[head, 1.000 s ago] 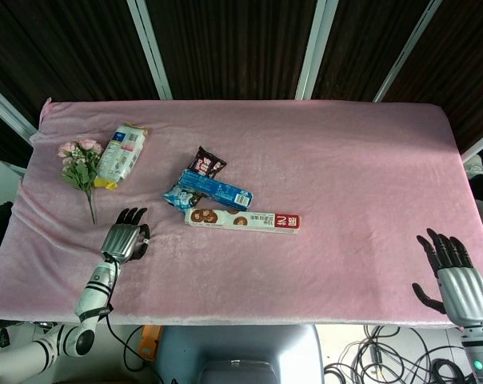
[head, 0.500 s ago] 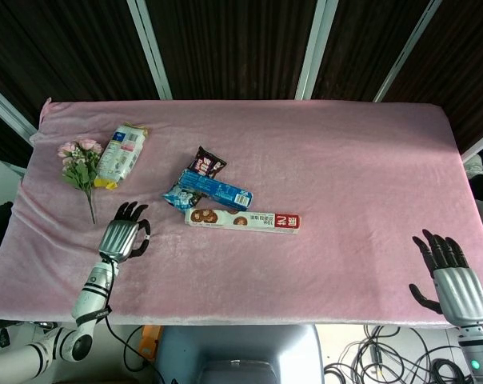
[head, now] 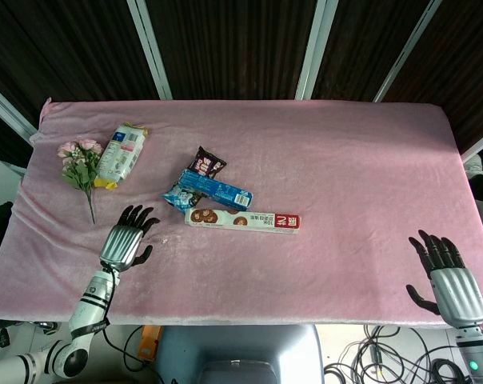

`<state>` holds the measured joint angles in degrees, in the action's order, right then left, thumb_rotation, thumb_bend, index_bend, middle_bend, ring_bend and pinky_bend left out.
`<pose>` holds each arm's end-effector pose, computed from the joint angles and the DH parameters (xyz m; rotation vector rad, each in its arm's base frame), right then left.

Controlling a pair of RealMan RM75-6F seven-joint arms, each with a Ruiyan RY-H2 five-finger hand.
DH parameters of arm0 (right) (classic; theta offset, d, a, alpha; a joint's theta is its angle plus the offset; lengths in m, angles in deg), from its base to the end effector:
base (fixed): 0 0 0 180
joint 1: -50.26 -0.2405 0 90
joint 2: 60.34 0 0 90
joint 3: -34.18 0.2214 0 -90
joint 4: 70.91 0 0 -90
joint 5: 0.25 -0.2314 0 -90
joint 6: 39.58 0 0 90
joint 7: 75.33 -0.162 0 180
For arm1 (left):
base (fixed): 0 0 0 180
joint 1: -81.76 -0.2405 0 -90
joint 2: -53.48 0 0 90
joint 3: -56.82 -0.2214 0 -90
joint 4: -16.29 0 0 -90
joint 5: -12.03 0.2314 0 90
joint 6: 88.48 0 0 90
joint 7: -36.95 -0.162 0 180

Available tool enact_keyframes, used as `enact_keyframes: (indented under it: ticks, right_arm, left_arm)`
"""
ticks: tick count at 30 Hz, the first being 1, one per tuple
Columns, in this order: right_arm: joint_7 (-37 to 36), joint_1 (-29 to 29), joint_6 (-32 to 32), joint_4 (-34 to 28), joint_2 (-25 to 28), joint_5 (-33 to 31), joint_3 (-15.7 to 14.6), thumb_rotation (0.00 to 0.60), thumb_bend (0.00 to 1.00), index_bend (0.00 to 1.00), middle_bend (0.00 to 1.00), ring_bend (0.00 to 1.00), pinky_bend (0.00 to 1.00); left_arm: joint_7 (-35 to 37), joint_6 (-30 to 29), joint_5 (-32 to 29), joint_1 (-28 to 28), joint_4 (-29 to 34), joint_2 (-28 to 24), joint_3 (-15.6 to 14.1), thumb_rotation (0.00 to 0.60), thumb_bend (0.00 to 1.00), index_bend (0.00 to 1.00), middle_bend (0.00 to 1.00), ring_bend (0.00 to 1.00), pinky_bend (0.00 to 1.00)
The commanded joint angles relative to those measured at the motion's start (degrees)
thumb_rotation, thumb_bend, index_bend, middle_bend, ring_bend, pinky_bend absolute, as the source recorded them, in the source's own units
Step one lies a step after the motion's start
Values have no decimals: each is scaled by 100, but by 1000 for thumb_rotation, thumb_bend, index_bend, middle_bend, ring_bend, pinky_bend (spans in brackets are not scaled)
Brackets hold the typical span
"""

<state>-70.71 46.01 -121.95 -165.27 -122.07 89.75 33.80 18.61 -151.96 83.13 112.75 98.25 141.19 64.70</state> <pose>-0.2854 -0.1805 0.1132 1.5265 -0.8867 0.8027 -0.1845 0.3163 -0.0195 -1.7167 -0.8982 -0.8790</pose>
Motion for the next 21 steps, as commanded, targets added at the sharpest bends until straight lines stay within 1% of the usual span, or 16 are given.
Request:
enact_keyframes:
  ticks: [1,4,8,9,10,11,12,13,17,18,19,21]
  right_arm:
    - [26,-7,20,9,-14,-9,0,600,397,0,0,0,0]
    - [78,-24,62,9,-41,-32,3,600,399,0,0,0,0]
    - [133,-24,76,-7,-55,-37,-7,600,397,0,0,0,0]
    - [152,-22,77,-3,-61,-50,-3,600,396,0,0,0,0]
    - [171,-21,86,-5,-68,-75,2,600,398,0,0,0,0]
    - [188,-19,84,-11,-74,-89,8,600,398,0,0,0,0]
    - [208,-16,78,-14,-78,-95,12,600,398,0,0,0,0]
    - [237,-8,65,-18,-88,-100,12,600,397,0,0,0,0]
    - [270,-2,54,-29,-102,-107,16,600,398,0,0,0,0]
    - [300,-3,42,-24,-122,-107,25,600,398,0,0,0,0]
    - [335,1,30,-46,-145,-68,9,600,396,0,0,0,0]
    - [363,23,-1,-51,-151,-30,-18,600,394,0,0,0,0]
  left_arm:
    - [-80,-179,92,-87,213,-163,-51,600,395,122,54,0,28]
    - [-129,-405,271,-223,520,-426,-157,600,395,110,53,0,29]
    - [-157,-966,725,-631,1032,-1045,-500,600,394,33,37,0,28]
    - [-78,-1293,883,-924,1163,-1315,-714,600,394,12,22,0,26]
    - [176,-1743,1150,-1295,1236,-1556,-987,600,395,1,9,0,24]
    - [449,-2048,1377,-1524,1178,-1664,-1155,600,395,0,3,0,23]
    - [688,-2270,1541,-1684,1047,-1696,-1256,600,395,0,0,0,20]
    - [993,-2555,1629,-1932,818,-1691,-1366,600,393,0,0,0,16]
    - [1078,-2656,1573,-2106,693,-1689,-1431,600,390,0,0,0,9]
    - [948,-2641,1603,-2150,708,-1770,-1510,600,390,0,0,0,8]
    - [1019,-2771,1834,-2168,767,-1818,-1534,600,391,0,0,0,8]
    - [1082,-2650,1854,-2166,756,-1862,-1549,600,392,0,0,0,7]
